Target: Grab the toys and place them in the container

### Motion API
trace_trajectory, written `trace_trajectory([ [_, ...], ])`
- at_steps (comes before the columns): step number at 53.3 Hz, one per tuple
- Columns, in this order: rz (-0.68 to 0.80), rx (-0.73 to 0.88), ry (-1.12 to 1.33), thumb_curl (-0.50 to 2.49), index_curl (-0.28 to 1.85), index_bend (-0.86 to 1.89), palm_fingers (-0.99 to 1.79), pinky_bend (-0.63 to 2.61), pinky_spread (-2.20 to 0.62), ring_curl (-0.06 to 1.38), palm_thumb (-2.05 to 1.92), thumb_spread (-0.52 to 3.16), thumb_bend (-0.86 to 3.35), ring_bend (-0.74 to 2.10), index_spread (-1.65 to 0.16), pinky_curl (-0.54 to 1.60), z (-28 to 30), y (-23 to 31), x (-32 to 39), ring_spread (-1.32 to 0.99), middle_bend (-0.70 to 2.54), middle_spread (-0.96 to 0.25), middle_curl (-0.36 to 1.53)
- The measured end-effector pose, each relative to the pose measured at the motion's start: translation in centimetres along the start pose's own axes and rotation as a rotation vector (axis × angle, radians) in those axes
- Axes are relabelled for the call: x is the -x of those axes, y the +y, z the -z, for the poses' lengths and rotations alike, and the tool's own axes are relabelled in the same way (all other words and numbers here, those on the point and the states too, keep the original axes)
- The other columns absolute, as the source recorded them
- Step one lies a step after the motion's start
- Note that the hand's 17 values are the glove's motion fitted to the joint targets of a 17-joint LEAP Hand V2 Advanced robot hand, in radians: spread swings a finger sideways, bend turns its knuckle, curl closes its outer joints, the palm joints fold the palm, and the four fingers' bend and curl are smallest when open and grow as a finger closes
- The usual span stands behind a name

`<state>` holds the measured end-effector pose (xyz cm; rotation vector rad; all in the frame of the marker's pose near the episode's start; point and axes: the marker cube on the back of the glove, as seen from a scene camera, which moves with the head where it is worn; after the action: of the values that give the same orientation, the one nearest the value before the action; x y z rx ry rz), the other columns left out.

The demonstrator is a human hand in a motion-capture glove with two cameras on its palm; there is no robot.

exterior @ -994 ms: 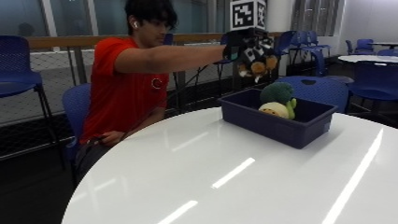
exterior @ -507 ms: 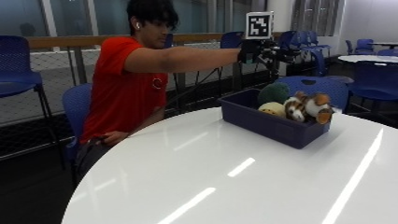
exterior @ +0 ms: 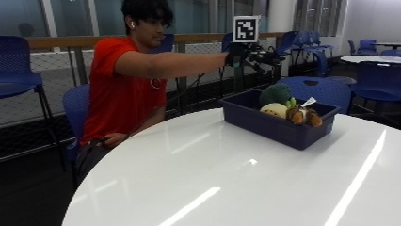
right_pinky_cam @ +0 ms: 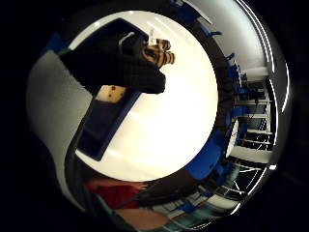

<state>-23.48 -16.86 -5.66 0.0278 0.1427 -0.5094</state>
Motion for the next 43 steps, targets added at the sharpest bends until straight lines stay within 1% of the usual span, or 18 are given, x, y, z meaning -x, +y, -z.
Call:
trace_trajectory([
  [5,-0.047,-0.007,0.068,0.27,0.37,0.16,-0.13,1.33,0.03,0.31,-0.1,1.11,-0.08,0.27,-0.36,0.37,-1.3,2.2,-1.2,0.05,0.12,-0.04,0.21],
  [10,-0.202,0.014,0.089,0.25,0.37,0.16,-0.13,1.3,0.04,0.31,-0.09,1.12,-0.07,0.25,-0.35,0.36,-3.5,5.4,-3.8,0.06,0.13,-0.04,0.21],
  [12,-0.241,0.028,0.067,0.24,0.36,0.16,-0.13,1.3,0.04,0.31,-0.09,1.12,-0.07,0.25,-0.35,0.35,-4.5,6.9,-4.6,0.05,0.13,-0.04,0.21],
  [21,-0.326,0.084,0.015,0.21,0.34,0.14,-0.16,1.27,0.06,0.31,-0.11,1.13,-0.08,0.2,-0.33,0.34,-9.1,13.3,-8.6,0.06,0.13,-0.04,0.21],
  [30,-0.361,0.13,-0.034,0.19,0.32,0.14,-0.15,1.25,0.06,0.3,-0.11,1.13,-0.08,0.19,-0.32,0.34,-11.7,17.2,-11.4,0.06,0.13,-0.03,0.21],
  [43,-0.387,0.108,-0.103,0.17,0.3,0.15,-0.15,1.24,0.07,0.29,-0.11,1.13,-0.08,0.18,-0.32,0.33,-13.6,21.4,-13.8,0.07,0.13,-0.03,0.2],
])
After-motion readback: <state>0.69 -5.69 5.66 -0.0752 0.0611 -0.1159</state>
